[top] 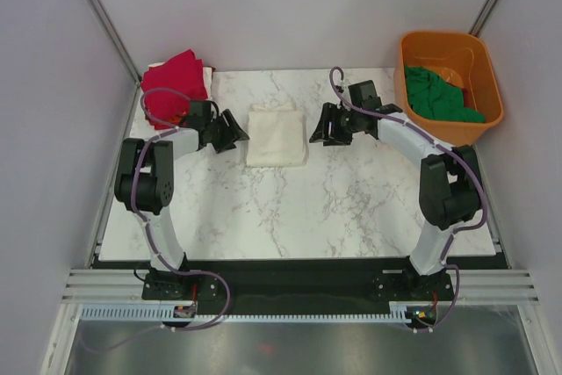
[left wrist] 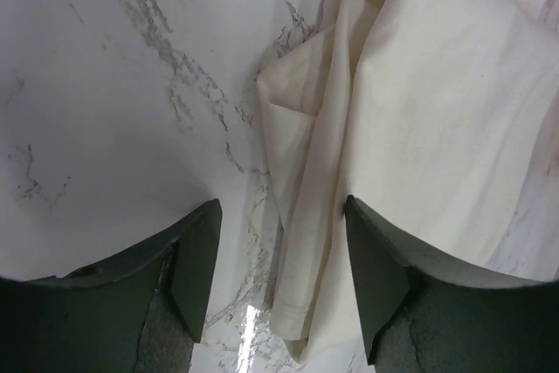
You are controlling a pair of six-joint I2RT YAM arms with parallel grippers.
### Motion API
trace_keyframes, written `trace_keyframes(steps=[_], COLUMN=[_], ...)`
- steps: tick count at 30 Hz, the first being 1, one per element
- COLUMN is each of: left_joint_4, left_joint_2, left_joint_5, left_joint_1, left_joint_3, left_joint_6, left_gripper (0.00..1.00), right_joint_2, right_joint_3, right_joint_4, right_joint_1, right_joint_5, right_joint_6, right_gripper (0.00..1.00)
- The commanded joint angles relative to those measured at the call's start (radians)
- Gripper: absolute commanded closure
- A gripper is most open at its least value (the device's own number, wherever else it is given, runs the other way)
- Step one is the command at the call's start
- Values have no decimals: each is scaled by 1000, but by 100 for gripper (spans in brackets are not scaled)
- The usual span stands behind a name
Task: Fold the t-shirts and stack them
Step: Fold the tshirt, then neatly place the folded tshirt to the corner
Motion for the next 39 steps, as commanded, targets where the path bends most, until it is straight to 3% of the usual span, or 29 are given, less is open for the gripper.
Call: trace_keyframes(steps=[1, 16, 35, 36, 39], left_joint_4=[1, 1, 1, -197, -200], left_joint_2=[25, 178, 123, 116, 82], left_joint_5=[-14, -14, -14, 197, 230], left_joint_1=[-6, -92, -104, -103, -103], left_joint_3=[25, 132, 220, 229, 232], left_joint_6=[29, 29, 29, 73, 74], left_gripper=[33, 33, 33, 97, 98], right_joint_2=[-50, -74, -96, -97, -105], right_joint_3=[2, -1, -6, -6, -9], right_joint_4=[-11, -11, -2, -2, -2], right_joint_1=[1, 1, -3, -5, -5], right_joint_5=[11, -5, -25, -25, -31], right_joint_6=[-19, -27, -34, -34, -34], right_gripper=[38, 38, 38, 38, 38])
